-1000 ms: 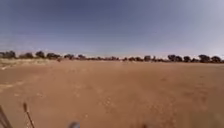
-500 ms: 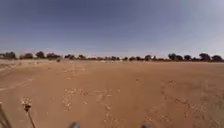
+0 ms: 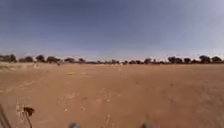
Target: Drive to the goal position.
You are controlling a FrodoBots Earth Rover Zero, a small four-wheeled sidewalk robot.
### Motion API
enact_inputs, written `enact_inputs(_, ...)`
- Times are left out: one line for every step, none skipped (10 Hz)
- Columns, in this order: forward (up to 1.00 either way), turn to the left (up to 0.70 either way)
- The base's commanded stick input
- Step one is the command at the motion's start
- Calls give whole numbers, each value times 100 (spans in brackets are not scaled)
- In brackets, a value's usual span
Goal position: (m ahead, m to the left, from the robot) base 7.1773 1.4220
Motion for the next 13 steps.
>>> enact_inputs(70,0)
enact_inputs(70,0)
enact_inputs(70,0)
enact_inputs(70,0)
enact_inputs(70,0)
enact_inputs(70,0)
enact_inputs(70,0)
enact_inputs(70,0)
enact_inputs(70,0)
enact_inputs(70,0)
enact_inputs(70,0)
enact_inputs(70,0)
enact_inputs(70,0)
